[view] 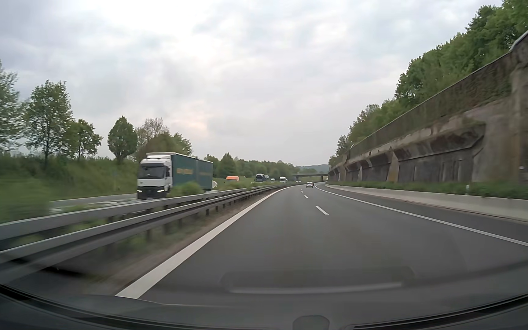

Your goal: Follow the waypoints while adhering to traffic rules and regulations

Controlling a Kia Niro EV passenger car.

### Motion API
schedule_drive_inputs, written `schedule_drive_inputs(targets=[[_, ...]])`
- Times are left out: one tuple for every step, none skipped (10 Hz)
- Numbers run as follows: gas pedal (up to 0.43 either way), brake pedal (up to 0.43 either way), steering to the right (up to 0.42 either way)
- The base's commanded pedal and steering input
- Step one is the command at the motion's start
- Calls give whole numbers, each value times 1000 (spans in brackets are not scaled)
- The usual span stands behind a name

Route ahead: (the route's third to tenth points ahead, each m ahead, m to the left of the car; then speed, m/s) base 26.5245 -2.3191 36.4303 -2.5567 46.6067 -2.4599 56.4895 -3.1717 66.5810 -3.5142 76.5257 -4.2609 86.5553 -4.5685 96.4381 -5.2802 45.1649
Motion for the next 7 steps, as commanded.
schedule_drive_inputs(targets=[[370, 0, 9], [370, 0, 10], [370, 0, 10], [370, 0, 9], [370, 0, 9], [358, 0, 9], [358, 0, 9]])
